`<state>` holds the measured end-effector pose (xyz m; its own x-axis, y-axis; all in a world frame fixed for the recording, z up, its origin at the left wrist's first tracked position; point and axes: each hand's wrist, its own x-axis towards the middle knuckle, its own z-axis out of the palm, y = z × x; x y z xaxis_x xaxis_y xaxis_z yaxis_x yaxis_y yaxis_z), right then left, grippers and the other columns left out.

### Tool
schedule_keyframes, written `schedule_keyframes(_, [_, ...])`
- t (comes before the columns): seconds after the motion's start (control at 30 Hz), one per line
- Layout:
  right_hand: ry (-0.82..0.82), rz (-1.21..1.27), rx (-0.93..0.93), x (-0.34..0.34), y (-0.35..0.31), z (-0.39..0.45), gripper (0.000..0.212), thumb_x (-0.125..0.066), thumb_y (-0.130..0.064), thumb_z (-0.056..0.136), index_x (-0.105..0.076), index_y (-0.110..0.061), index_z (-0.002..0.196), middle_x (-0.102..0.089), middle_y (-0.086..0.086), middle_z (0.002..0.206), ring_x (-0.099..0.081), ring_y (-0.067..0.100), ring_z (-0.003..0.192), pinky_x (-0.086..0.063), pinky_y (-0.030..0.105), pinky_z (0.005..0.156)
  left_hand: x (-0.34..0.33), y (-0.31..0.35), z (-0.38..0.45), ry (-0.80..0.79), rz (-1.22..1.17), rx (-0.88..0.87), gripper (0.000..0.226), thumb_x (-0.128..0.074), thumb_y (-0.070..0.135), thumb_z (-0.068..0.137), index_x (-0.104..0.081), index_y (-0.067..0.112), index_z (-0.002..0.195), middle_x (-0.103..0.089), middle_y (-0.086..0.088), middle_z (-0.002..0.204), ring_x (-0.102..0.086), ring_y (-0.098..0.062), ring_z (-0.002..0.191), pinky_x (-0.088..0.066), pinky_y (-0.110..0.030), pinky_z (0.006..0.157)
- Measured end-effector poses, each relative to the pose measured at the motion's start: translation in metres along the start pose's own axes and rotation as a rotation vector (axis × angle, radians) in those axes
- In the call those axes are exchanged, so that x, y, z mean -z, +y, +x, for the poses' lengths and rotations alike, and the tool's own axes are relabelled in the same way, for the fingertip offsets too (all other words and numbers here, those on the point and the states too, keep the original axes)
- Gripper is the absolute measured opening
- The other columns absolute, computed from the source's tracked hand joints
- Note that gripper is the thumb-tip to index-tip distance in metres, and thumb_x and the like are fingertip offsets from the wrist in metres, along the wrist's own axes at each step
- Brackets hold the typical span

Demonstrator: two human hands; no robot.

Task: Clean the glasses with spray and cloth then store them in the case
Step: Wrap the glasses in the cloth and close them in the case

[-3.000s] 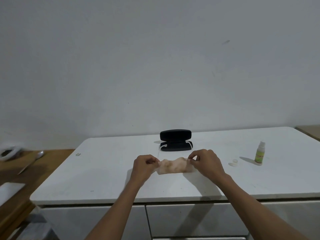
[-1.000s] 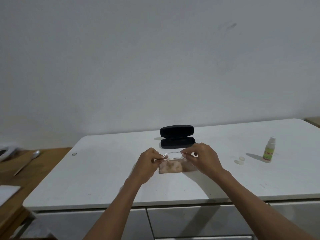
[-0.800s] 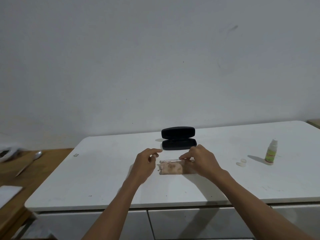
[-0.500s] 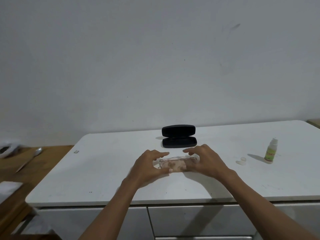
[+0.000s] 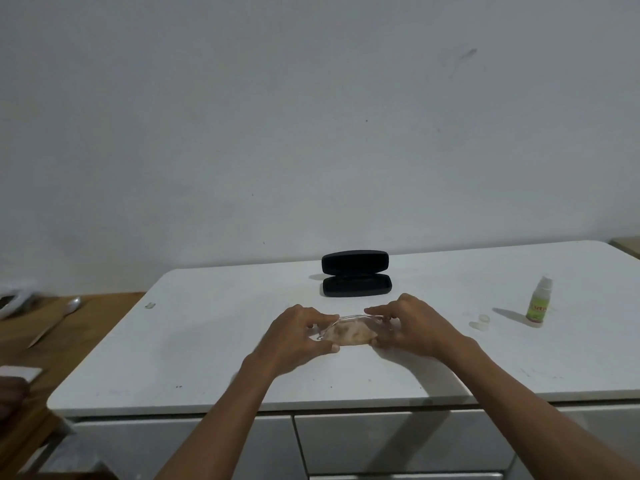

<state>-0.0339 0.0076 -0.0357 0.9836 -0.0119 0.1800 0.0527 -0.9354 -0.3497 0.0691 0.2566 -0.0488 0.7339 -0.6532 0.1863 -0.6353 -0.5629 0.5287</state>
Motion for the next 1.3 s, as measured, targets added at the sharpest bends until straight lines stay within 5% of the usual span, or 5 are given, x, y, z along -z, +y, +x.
schedule_keyframes(0.57, [0.114, 0.045, 0.05, -0.008, 0.011, 0.006, 0.071, -0.058, -0.071, 0.069, -0.067, -0.04, 0.132, -0.072, -0.007, 0.097, -0.059, 0.016, 0.097, -0.053, 0.035, 0.081, -0.008, -0.009, 0.015, 0.027, -0.123, -0.022, 0.052, -0.081, 0.049, 0.073, -0.065, 0.048, 0.122, -0.066, 0.019, 0.105, -0.058, -0.001, 0.102, -0.052, -0.025, 0.087])
schedule_keyframes(0.8, [0.228, 0.066, 0.035, 0.003, 0.023, 0.033, 0.057, -0.061, -0.056, 0.068, -0.073, -0.029, 0.117, -0.061, -0.013, 0.08, -0.056, 0.023, 0.084, -0.052, 0.036, 0.073, -0.004, -0.007, 0.054, 0.088, -0.172, -0.077, 0.05, -0.076, 0.038, 0.08, -0.063, 0.044, 0.128, -0.063, 0.02, 0.116, -0.054, 0.0, 0.104, -0.048, -0.024, 0.085])
schedule_keyframes(0.97, [0.262, 0.078, 0.007, 0.006, 0.039, 0.067, 0.061, -0.073, -0.049, 0.074, -0.068, -0.028, 0.132, -0.069, -0.009, 0.088, -0.057, 0.022, 0.089, -0.048, 0.032, 0.077, -0.005, -0.011, 0.092, 0.091, -0.176, -0.084, 0.051, -0.074, 0.029, 0.084, -0.062, 0.037, 0.132, -0.063, 0.012, 0.12, -0.053, -0.007, 0.115, -0.046, -0.011, 0.081])
schedule_keyframes(1.1, [0.316, 0.054, 0.04, 0.001, 0.051, 0.087, 0.056, -0.08, -0.038, 0.077, -0.07, -0.022, 0.13, -0.07, -0.007, 0.09, -0.057, 0.025, 0.084, -0.036, 0.026, 0.074, -0.009, -0.02, 0.116, 0.115, -0.148, -0.079, 0.052, -0.075, 0.032, 0.081, -0.061, 0.041, 0.13, -0.062, 0.019, 0.121, -0.053, -0.004, 0.118, -0.047, -0.025, 0.094])
schedule_keyframes(1.3, [0.286, 0.056, 0.046, -0.011, 0.064, 0.101, 0.055, -0.076, -0.04, 0.077, -0.068, -0.023, 0.129, -0.075, -0.002, 0.099, -0.053, 0.02, 0.082, -0.034, 0.023, 0.075, -0.017, -0.028, 0.129, 0.142, -0.191, -0.061, 0.052, -0.078, 0.029, 0.076, -0.064, 0.042, 0.124, -0.063, 0.02, 0.116, -0.056, -0.003, 0.108, -0.043, -0.019, 0.082])
